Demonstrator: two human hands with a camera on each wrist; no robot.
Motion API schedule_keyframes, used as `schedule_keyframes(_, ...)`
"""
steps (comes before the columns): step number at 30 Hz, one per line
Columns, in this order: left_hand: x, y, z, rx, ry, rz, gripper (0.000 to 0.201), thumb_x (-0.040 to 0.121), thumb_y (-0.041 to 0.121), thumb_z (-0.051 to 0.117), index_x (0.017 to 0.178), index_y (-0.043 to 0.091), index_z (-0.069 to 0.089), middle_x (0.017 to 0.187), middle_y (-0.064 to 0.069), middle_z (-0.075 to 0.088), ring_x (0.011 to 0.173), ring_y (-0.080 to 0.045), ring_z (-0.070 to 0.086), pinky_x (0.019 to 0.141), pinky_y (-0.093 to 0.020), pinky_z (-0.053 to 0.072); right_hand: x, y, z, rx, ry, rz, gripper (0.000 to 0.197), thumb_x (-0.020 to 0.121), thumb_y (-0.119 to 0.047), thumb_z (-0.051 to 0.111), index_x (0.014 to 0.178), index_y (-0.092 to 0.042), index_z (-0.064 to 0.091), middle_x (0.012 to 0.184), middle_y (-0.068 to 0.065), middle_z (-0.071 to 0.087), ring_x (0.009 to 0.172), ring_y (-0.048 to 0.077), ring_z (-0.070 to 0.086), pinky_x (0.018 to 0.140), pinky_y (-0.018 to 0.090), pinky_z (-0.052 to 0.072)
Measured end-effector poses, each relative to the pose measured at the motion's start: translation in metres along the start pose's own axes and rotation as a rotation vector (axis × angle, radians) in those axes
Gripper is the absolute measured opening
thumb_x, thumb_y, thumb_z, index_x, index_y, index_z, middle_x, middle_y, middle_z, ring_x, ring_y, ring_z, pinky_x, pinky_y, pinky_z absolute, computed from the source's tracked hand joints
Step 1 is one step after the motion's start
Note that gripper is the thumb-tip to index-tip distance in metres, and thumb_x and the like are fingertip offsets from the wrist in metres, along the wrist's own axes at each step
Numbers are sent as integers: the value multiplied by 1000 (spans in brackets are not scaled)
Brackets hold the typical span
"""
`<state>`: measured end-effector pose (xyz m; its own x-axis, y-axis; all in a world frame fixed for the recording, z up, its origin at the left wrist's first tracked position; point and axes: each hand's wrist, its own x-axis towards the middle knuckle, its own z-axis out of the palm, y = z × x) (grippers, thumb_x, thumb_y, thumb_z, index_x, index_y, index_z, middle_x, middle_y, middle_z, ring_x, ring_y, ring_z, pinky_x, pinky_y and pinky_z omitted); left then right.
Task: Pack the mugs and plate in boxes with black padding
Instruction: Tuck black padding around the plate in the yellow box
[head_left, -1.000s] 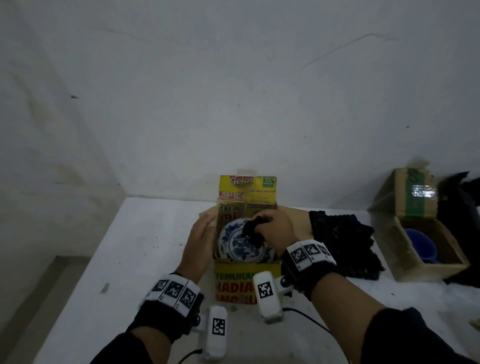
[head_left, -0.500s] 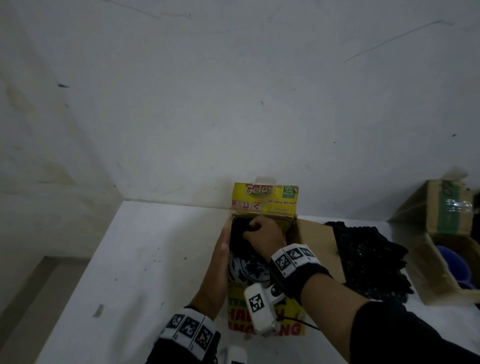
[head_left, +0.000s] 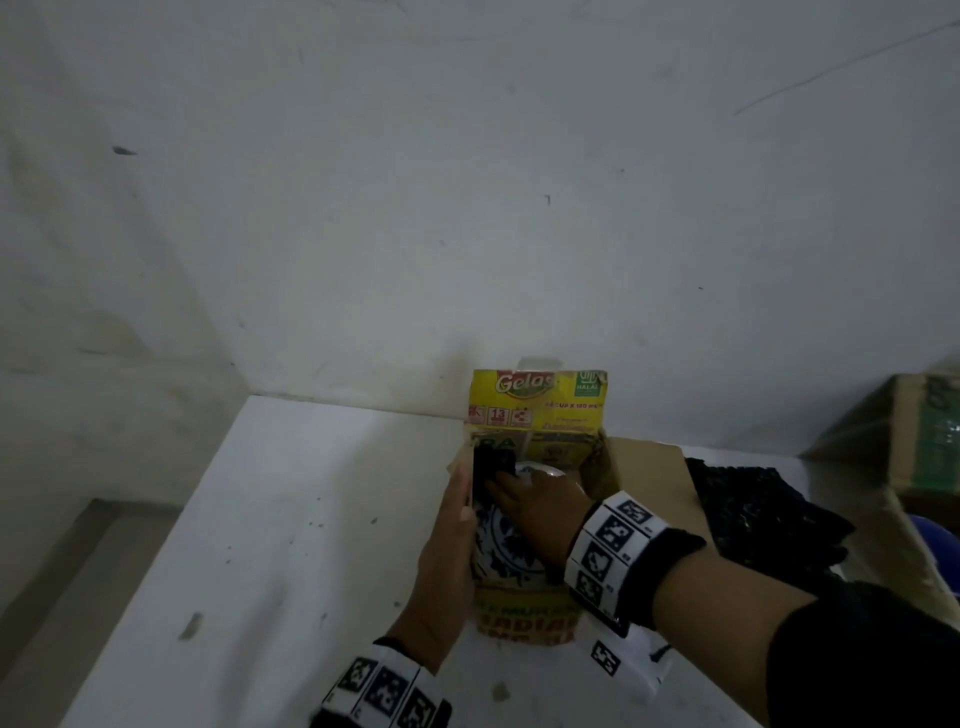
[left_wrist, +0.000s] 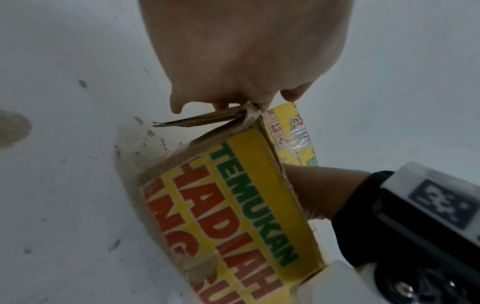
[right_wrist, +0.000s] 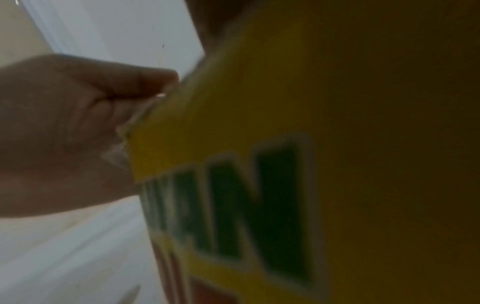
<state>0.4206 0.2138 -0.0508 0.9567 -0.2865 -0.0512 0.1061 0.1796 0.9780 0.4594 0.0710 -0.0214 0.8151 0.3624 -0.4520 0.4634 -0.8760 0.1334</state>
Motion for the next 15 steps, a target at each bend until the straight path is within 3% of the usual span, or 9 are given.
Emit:
schedule_keyframes(2, 0, -1, -2, 3, -5, -6, 77, 82, 60, 38, 146, 24, 16, 153, 17, 19, 137, 7, 22, 115, -21, 24, 7, 0, 4, -13, 70, 5, 68, 94, -22, 52, 149, -9, 15, 154, 15, 22, 119, 40, 48, 89, 46, 46)
schedule_keyframes(4, 1, -4, -4, 2, 1, -13, 71, 84, 54, 35, 146, 24, 16, 154, 16, 17, 138, 6, 20, 117, -24, 22, 10, 0, 2, -38, 109, 5, 72, 82, -31, 67, 143, -8, 35, 144, 15, 42, 103, 35, 61, 73, 39, 53)
schedule_keyframes(6, 2, -7, -5, 2, 7, -22, 64, 88, 45, 31, 146, 24, 15, 154, 14, 15, 140, 4, 18, 119, -31, 19, 13, -1, 3, -73, 75, -16, 70, 90, -26, 57, 148, -9, 21, 151, 14, 31, 105, 34, 60, 68, 38, 49)
schedule_keyframes(9, 1, -7, -4, 24, -7, -15, 73, 84, 58, 35, 147, 28, 15, 155, 17, 14, 140, 5, 16, 119, -32, 18, 18, 2, 1, -50, -26, -35, 70, 96, -19, 47, 150, -8, 3, 157, 15, 9, 116, 36, 51, 77, 42, 45)
schedule_keyframes(15, 1, -5, -5, 8, -21, -33, 63, 88, 50, 31, 146, 30, 14, 155, 19, 12, 141, 3, 14, 119, -33, 17, 36, 9, 5, 8, 0, -86, 80, 86, -22, 60, 148, -4, 12, 151, 19, 17, 108, 38, 52, 85, 44, 46)
